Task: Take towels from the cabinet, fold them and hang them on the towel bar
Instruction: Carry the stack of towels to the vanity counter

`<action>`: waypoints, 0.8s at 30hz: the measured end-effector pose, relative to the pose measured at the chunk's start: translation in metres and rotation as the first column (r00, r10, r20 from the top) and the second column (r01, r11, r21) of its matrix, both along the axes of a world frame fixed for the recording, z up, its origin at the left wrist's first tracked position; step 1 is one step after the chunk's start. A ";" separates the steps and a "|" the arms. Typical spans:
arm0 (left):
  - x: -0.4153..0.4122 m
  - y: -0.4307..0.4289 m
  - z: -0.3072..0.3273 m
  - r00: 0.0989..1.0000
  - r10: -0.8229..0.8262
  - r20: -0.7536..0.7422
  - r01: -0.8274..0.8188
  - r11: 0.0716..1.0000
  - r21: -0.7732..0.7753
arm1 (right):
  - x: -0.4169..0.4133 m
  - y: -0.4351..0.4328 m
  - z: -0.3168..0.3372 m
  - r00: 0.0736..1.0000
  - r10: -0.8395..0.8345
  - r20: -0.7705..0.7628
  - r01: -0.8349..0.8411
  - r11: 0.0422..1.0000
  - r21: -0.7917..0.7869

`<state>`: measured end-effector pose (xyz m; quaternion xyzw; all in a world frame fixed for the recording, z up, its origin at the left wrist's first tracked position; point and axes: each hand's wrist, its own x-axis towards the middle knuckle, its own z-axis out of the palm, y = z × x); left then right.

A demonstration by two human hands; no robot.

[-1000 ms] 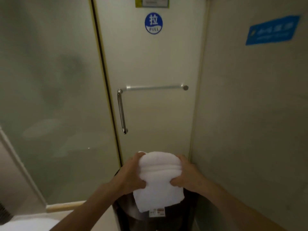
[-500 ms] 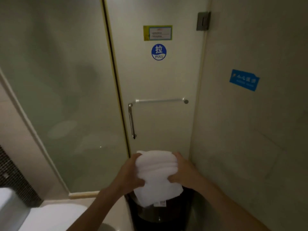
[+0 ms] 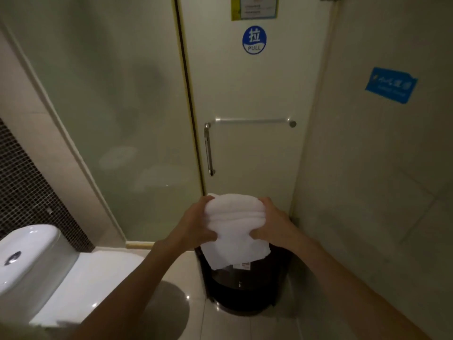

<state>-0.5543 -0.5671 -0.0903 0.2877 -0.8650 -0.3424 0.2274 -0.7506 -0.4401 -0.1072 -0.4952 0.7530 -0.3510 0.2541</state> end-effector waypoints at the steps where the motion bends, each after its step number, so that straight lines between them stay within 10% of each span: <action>1: 0.001 -0.001 -0.003 1.000 0.021 0.009 -0.021 1.000 0.002 | -0.001 -0.003 -0.001 1.000 0.013 0.000 -0.013 1.000 0.007; 24: 0.041 -0.162 -0.048 0.925 0.376 0.044 -0.379 0.921 0.095 | 0.010 -0.232 -0.028 0.932 0.356 0.066 -0.360 0.931 0.059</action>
